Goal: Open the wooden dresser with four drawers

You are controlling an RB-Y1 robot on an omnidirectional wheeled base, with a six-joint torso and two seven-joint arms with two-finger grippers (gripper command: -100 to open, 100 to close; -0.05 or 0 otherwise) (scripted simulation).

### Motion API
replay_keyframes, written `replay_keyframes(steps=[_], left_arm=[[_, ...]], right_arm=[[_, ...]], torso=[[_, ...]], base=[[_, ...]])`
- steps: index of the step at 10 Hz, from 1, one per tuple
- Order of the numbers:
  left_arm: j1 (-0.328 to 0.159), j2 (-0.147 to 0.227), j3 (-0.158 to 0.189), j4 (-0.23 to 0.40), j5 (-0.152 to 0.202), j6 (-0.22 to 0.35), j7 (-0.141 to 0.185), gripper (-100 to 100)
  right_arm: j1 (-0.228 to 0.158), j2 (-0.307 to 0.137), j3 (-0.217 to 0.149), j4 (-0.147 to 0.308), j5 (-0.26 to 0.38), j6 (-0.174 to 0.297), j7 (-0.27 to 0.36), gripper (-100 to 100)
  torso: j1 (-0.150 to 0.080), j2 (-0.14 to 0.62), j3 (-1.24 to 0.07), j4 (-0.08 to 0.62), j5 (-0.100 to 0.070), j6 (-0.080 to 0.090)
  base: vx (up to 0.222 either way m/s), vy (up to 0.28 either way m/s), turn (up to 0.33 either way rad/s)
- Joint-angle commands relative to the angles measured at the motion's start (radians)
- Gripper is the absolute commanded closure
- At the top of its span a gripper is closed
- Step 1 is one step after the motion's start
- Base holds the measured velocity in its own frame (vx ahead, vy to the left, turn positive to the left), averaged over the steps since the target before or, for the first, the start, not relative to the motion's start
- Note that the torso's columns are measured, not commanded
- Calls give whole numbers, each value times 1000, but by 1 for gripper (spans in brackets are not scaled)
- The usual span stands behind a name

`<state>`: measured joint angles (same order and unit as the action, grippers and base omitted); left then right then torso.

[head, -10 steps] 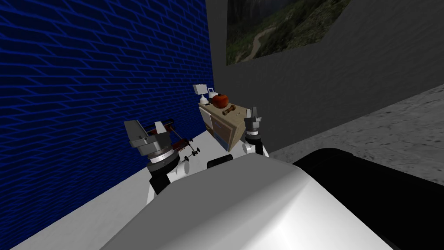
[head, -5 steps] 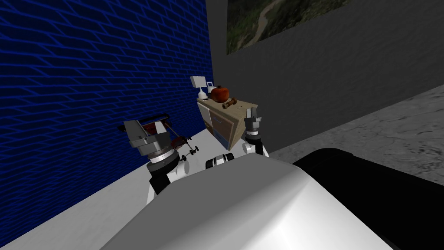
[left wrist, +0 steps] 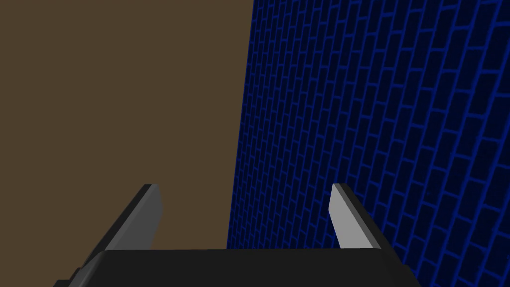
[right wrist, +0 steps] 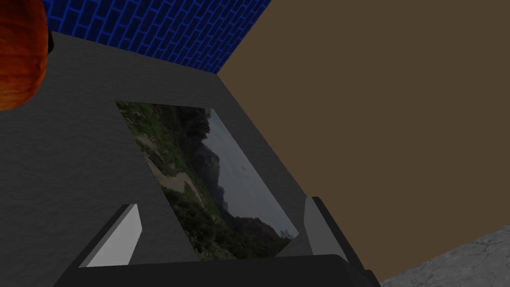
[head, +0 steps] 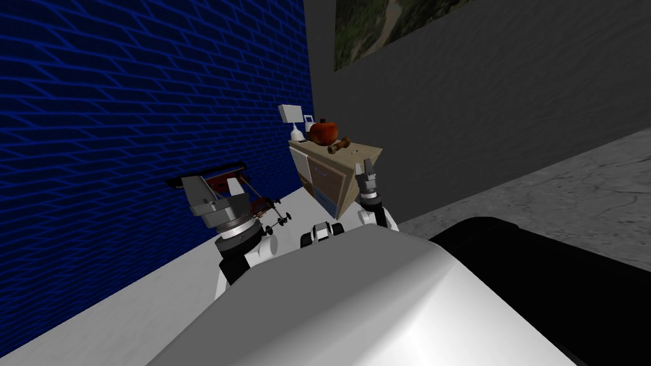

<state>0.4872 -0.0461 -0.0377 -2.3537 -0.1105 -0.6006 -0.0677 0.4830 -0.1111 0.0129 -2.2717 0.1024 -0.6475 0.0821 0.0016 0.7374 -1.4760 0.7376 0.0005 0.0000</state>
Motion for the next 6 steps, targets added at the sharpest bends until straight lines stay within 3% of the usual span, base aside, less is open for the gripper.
replay_keyframes(steps=[1, 5, 6], left_arm=[[0, 0, 0, 0, 0, 0, 0, 0], [0, 0, 0, 0, 0, 0, 0, 0], [0, 0, 0, 0, 0, 0, 0, 0]], right_arm=[[4, -60, -5, 17, 33, 0, 19, -100], [1, -192, -28, 88, 144, 0, 80, -100], [1, -206, -28, 88, 145, 0, 80, -100]], torso=[[-1, 0, 0, 0, 0, 0], [-1, 0, 0, 0, 0, 0], [1, 0, 0, 0, 0, 0]], base=[[14, 44, 1], [14, 63, 10], [8, 77, -1]])
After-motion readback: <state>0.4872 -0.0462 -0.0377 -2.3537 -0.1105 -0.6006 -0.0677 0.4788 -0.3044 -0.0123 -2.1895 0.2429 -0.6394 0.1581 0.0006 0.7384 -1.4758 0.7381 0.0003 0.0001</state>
